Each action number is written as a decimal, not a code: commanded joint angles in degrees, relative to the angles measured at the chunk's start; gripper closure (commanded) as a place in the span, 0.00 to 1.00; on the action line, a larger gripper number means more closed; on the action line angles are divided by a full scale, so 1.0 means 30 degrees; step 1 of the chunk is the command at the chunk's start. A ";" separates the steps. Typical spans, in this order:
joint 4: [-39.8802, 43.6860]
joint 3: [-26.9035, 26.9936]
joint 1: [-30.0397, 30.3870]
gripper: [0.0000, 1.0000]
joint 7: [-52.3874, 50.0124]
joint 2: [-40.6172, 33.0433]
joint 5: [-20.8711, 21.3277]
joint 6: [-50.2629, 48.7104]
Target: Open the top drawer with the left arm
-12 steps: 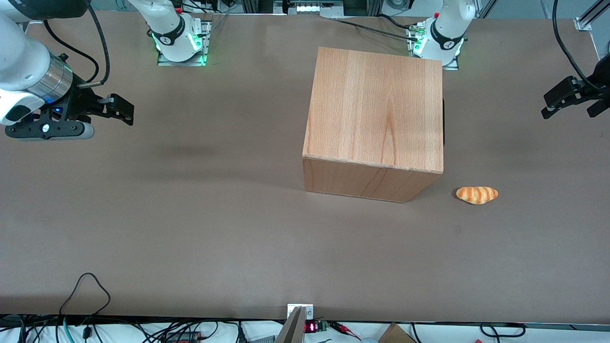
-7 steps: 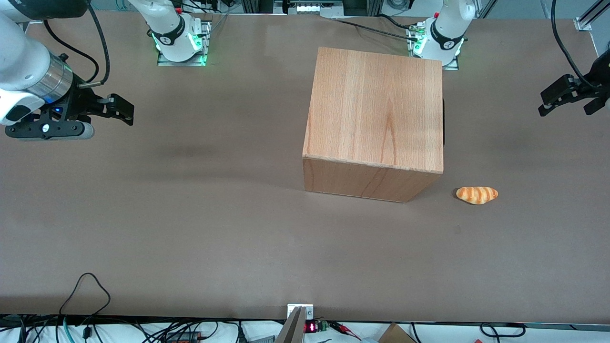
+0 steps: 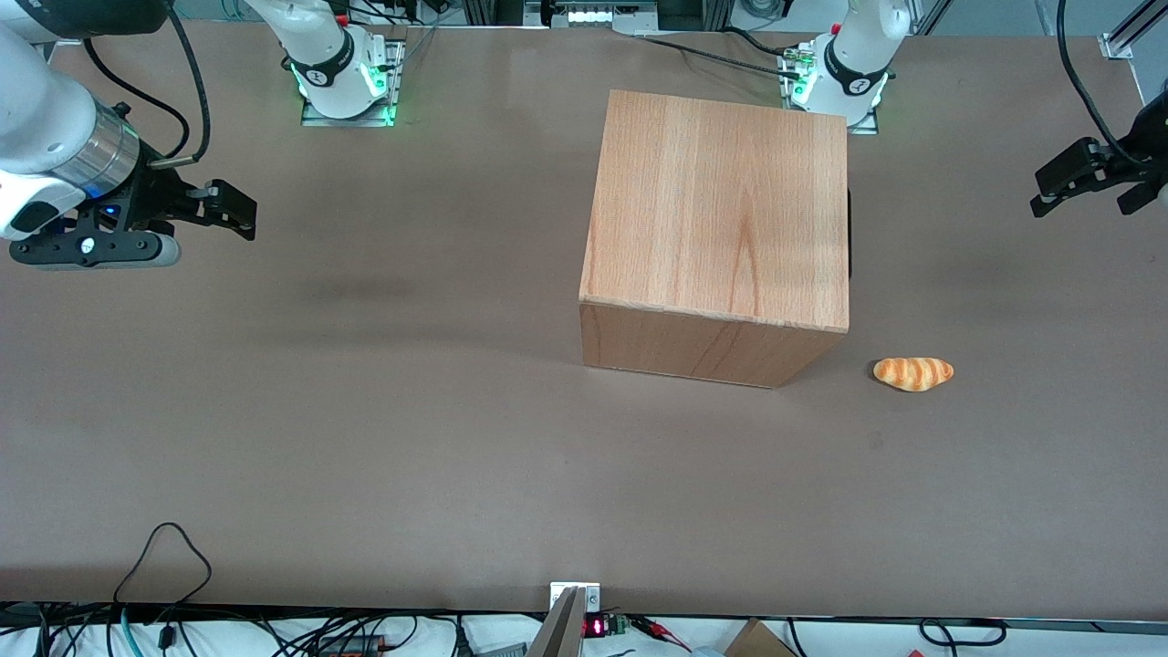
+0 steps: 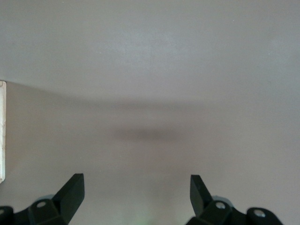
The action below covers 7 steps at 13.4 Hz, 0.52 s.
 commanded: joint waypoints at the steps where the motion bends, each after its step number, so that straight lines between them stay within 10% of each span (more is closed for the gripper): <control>1: 0.0161 -0.0149 0.0182 0.00 0.0249 0.0310 -0.0425 -0.0384; 7: -0.1273 -0.0178 0.0124 0.00 0.0455 0.0543 -0.2503 -0.0267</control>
